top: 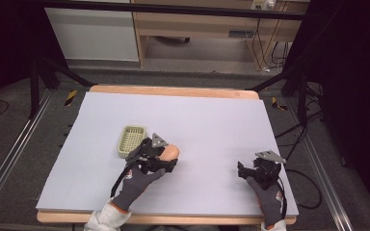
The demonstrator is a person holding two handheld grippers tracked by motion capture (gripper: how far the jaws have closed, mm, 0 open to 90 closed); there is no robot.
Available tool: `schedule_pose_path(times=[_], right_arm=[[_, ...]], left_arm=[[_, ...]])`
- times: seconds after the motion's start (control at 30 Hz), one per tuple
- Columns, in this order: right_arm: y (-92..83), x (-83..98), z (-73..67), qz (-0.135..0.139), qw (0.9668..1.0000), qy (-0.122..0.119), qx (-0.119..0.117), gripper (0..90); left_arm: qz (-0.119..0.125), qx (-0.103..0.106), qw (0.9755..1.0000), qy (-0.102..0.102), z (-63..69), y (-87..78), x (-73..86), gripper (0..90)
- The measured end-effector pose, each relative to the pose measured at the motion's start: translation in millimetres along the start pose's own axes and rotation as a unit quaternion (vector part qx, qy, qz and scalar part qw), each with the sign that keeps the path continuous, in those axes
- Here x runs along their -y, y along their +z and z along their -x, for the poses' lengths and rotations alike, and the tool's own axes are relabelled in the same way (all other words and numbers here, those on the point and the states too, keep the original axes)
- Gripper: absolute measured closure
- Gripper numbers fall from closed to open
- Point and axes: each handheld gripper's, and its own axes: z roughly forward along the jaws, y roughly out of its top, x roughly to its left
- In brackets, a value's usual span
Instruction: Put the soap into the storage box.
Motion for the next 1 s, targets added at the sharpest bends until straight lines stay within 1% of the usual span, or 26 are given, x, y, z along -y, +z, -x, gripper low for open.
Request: schedule_pose_path(times=[0.17,0.23,0.53,0.77,0.87,1.0], right_arm=[[0.1,-0.1,-0.3,0.002,1.0,-0.006,-0.001,5.8],[-0.1,-0.4,-1.0,0.001,1.0,-0.002,-0.004,5.8],[0.6,-0.8,-1.8,0.0,1.0,-0.002,-0.004,5.8],[0.7,-0.9,-1.8,-0.001,1.0,-0.002,-0.004,5.8],[0.7,-0.9,-1.8,-0.001,1.0,-0.002,-0.004,5.8],[0.7,-0.8,-1.9,-0.002,1.0,-0.002,-0.003,5.8]], left_arm=[[0.008,-0.006,0.9999,-0.013,-9.2,-5.6,0.7,31.7],[0.011,-0.007,0.9998,-0.017,-12.3,-7.4,1.1,31.7],[0.024,-0.014,0.9991,-0.032,-24.6,-14.7,0.0,31.8],[0.035,-0.02,0.9983,-0.043,-34.9,-22.8,-1.3,31.8],[0.037,-0.025,0.9979,-0.047,-39.8,-25.1,-0.9,31.8],[0.043,-0.03,0.9971,-0.056,-46.8,-28.8,-0.6,31.8]])
